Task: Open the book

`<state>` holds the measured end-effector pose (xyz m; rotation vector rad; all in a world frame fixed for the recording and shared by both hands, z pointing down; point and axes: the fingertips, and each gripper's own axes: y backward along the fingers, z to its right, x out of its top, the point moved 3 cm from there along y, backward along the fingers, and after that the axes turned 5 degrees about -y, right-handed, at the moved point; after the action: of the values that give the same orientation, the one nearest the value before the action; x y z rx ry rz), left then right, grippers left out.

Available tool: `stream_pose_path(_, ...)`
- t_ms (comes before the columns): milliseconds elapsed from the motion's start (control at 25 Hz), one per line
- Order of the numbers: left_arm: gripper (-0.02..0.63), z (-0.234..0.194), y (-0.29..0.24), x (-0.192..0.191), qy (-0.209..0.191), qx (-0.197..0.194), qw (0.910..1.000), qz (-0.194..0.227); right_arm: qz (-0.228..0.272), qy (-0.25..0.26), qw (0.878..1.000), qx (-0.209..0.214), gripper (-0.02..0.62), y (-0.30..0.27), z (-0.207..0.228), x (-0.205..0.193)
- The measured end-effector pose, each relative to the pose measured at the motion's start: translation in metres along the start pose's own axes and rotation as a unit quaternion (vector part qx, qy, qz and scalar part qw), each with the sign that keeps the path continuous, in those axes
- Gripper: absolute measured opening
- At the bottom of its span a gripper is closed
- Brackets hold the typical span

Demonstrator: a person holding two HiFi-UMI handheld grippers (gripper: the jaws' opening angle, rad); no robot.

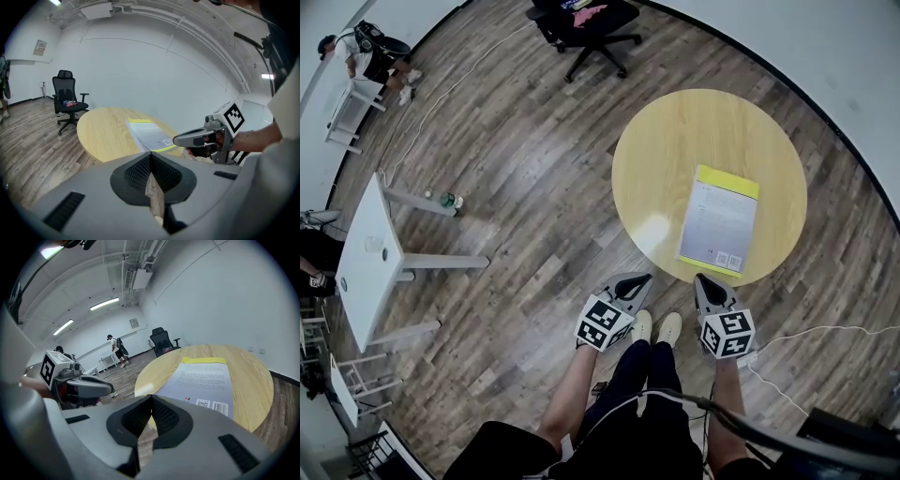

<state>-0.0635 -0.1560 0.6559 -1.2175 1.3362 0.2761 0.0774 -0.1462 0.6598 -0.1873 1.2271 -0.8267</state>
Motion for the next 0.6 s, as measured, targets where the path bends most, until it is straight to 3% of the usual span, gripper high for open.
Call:
stream_pose_path(280,0.002,-0.016,0.017,-0.007,0.019,0.028,0.9994,0.004,-0.009,0.014,1.0,0.018,0.005,-0.02,-0.011,0.004)
stream_pose_path(600,0.0,-0.033,0.027,-0.016,0.038,0.042,0.9984,0.007,-0.027,0.032,0.999,0.004,0.015,-0.042,-0.017,0.007)
